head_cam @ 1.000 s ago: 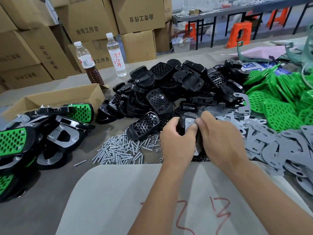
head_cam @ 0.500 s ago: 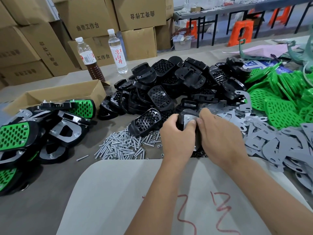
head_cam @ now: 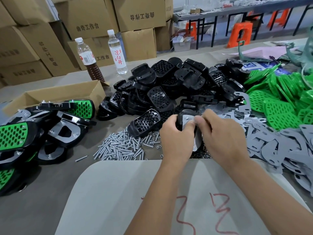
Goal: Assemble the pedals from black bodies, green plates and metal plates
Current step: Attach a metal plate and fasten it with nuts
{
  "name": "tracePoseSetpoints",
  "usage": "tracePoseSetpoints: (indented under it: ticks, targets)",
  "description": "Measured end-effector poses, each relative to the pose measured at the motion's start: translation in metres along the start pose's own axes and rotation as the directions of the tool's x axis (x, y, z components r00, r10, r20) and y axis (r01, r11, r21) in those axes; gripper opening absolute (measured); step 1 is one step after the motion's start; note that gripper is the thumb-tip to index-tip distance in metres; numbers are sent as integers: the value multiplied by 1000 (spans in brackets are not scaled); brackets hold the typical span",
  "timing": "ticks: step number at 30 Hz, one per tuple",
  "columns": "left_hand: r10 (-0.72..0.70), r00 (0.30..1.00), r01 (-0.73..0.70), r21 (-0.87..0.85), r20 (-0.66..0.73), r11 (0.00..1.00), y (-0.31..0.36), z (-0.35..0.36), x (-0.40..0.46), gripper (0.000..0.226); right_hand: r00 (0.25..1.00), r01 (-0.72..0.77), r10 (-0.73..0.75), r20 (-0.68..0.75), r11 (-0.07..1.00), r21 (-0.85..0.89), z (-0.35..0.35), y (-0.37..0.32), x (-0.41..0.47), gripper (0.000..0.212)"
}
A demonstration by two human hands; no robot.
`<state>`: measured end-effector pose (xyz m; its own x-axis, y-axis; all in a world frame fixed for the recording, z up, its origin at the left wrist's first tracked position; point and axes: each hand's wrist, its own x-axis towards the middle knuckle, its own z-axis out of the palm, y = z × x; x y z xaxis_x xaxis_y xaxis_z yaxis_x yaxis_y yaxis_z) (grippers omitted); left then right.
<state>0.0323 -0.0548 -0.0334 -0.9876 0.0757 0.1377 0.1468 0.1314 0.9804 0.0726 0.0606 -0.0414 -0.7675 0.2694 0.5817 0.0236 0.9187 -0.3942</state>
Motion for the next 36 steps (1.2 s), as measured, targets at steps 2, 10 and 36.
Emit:
tracePoseSetpoints:
  ticks: [2, 10, 36]
  targets:
    - [1, 1000, -2, 5, 5, 1000, -1, -1, 0, 15, 998, 48, -47, 32, 999, -27, 2, -3, 0, 27]
    - [33, 999, -34, 42, 22, 999, 0, 0, 0, 14, 998, -54, 56, 35, 998, -44, -3, -3, 2, 38]
    - [-71, 976, 44, -137, -206, 990, 3, -27, 17, 12, 789, 164, -163, 592, 985, 53, -11, -16, -1, 22]
